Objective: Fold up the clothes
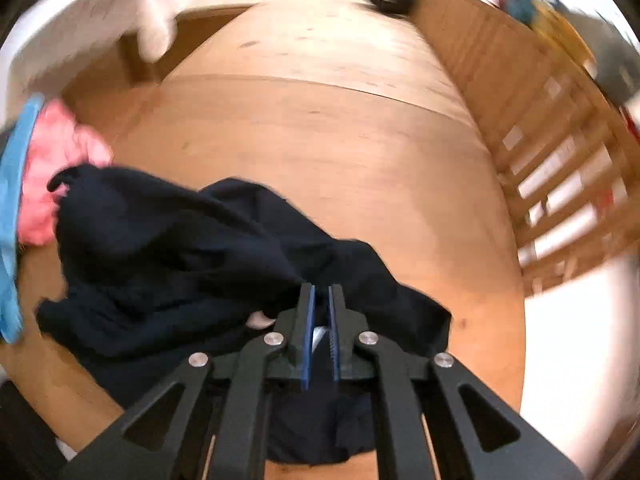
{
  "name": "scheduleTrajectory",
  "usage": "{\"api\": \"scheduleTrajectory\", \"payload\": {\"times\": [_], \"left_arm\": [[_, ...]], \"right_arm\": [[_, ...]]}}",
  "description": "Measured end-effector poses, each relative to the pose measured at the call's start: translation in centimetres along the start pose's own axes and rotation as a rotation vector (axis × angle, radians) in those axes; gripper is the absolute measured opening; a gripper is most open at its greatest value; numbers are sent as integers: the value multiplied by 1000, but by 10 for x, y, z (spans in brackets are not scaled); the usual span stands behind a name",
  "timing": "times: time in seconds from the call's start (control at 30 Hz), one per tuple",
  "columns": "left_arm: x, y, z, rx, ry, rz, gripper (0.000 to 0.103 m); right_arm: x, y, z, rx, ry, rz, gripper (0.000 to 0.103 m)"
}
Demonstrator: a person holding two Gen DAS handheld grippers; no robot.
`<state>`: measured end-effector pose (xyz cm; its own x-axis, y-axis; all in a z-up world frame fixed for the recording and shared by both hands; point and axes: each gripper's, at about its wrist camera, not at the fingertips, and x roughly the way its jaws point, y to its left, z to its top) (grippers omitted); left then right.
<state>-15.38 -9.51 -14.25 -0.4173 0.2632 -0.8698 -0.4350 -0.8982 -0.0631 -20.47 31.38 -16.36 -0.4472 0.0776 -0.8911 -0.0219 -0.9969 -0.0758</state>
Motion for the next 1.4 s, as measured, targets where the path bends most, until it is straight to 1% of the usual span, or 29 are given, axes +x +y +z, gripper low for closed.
{"api": "scheduleTrajectory", "payload": {"times": [0.03,0.07,0.13,0.23,0.33,0.4,0.43,0.53,0.6,0.63,0.67,0.7,0.73,0.77,0.8,0.83,0.87,0.97,1.03,1.13,1.27,1.33,1.4], "left_arm": [[7,-11,10,39,2,-12,41],[15,-22,20,80,4,-23,41],[32,-45,43,182,11,-48,41],[56,-74,79,291,16,-103,41],[77,-94,111,354,26,-167,41],[94,-105,126,398,43,-196,43],[103,-110,132,421,52,-207,43],[134,-124,143,486,102,-219,45],[157,-127,146,490,144,-219,44],[168,-128,146,482,171,-229,42],[176,-128,145,471,194,-249,30],[181,-128,144,460,210,-274,7],[186,-127,142,448,226,-300,4],[191,-127,140,436,243,-326,4],[192,-126,138,429,247,-345,4],[189,-124,136,424,236,-359,4],[184,-121,135,414,225,-371,4],[165,-107,135,367,188,-390,3],[147,-97,137,345,154,-391,3],[119,-81,139,309,104,-398,3],[82,-62,132,269,54,-406,3],[66,-57,120,258,57,-424,3],[61,-61,108,279,80,-427,3]], "right_arm": [[-6,3,-9,16,-1,34,21],[-11,10,-19,23,4,68,35],[-13,30,-42,54,35,179,47],[2,59,-56,117,98,323,47],[19,97,-52,141,117,368,48],[29,121,-50,163,134,348,48],[36,126,-46,176,135,343,48],[66,130,-33,220,176,335,48],[86,137,-29,226,222,316,48],[94,140,-29,219,243,301,48],[100,141,-29,212,254,297,48],[105,142,-31,206,258,302,48],[107,141,-32,200,247,313,48],[106,138,-34,195,226,329,43],[105,135,-35,191,210,342,35],[103,131,-36,188,197,351,10],[101,125,-37,195,185,370,6],[85,101,-39,210,134,402,6],[72,90,-38,189,100,382,6],[51,65,-41,159,68,319,5],[22,30,-44,121,30,229,5],[7,12,-46,102,12,184,5],[-7,-6,-48,82,-7,139,5]]}}
